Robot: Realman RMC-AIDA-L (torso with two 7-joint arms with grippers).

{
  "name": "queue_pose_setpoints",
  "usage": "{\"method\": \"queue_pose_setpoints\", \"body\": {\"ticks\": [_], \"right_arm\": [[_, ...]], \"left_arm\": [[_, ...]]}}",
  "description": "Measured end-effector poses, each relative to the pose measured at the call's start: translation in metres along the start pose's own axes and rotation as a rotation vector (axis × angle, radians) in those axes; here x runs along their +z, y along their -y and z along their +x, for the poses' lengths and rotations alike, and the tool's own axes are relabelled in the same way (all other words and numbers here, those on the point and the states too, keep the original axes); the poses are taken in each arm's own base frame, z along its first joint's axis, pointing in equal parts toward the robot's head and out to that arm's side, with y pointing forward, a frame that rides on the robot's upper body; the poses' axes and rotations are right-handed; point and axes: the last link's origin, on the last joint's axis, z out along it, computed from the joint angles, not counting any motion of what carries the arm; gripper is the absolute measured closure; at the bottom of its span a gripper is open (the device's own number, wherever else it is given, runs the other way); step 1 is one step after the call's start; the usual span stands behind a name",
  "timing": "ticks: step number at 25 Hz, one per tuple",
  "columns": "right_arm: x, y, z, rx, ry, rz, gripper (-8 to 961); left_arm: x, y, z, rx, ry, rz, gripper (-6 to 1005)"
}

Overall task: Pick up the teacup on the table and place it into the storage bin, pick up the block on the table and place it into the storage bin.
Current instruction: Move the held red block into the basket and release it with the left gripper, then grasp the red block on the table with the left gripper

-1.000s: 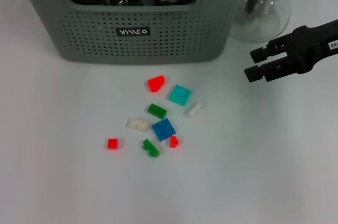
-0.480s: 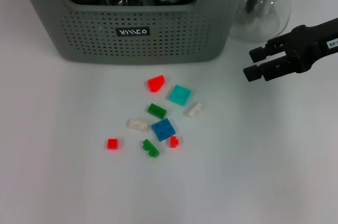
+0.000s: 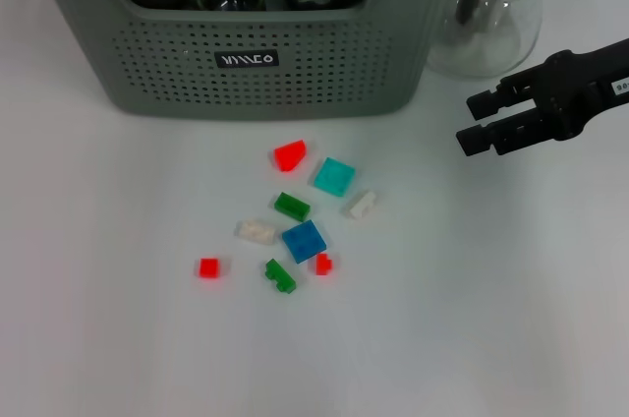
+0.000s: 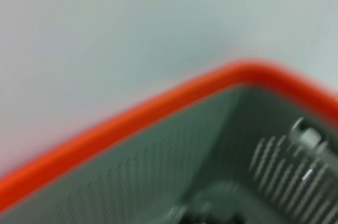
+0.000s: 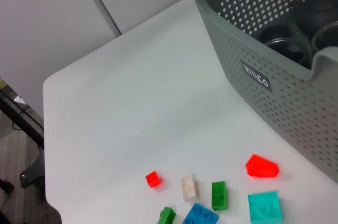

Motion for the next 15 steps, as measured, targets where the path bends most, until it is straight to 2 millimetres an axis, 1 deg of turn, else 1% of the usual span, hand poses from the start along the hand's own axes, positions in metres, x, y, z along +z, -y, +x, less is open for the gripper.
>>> {"method": "queue_pose_setpoints", "body": {"ticks": [2, 3, 4, 5, 7, 8, 11, 14, 15], "right_arm": [[-0.001, 0.0, 0.0, -0.005, 0.003, 0.002, 267], [-0.001, 0.0, 0.001, -0.006, 0.004, 0.001, 267], [-0.001, 0.0, 0.001, -0.007, 0.005, 0.001, 267], [-0.001, 0.001, 0.002, -0.008, 0.005, 0.001, 267], [-0.001, 0.001, 0.002, -0.007, 0.005, 0.002, 267], [-0.001, 0.001, 0.002, -0.007, 0.006, 0.004, 267], [-0.001, 0.002, 0.002, -0.007, 0.007, 0.006, 267], [0.0, 0.002, 0.003, -0.007, 0.008, 0.007, 267], [0.0, 0.002, 0.003, -0.007, 0.008, 0.008, 267]], "left_arm": [[-0.026, -0.01, 0.002, 0.01, -0.083, -0.103, 433], [-0.035, -0.015, 0.0, 0.025, -0.108, -0.146, 387], [-0.05, -0.024, -0.003, 0.068, -0.146, -0.219, 341], [-0.063, -0.034, -0.008, 0.117, -0.17, -0.288, 272], [-0.082, -0.051, -0.022, 0.215, -0.189, -0.391, 135], [-0.09, -0.058, -0.03, 0.265, -0.189, -0.425, 131], [-0.103, -0.07, -0.053, 0.353, -0.15, -0.457, 120], [-0.105, -0.075, -0.077, 0.387, -0.075, -0.473, 109], [-0.103, -0.075, -0.091, 0.384, -0.027, -0.465, 105]]}}
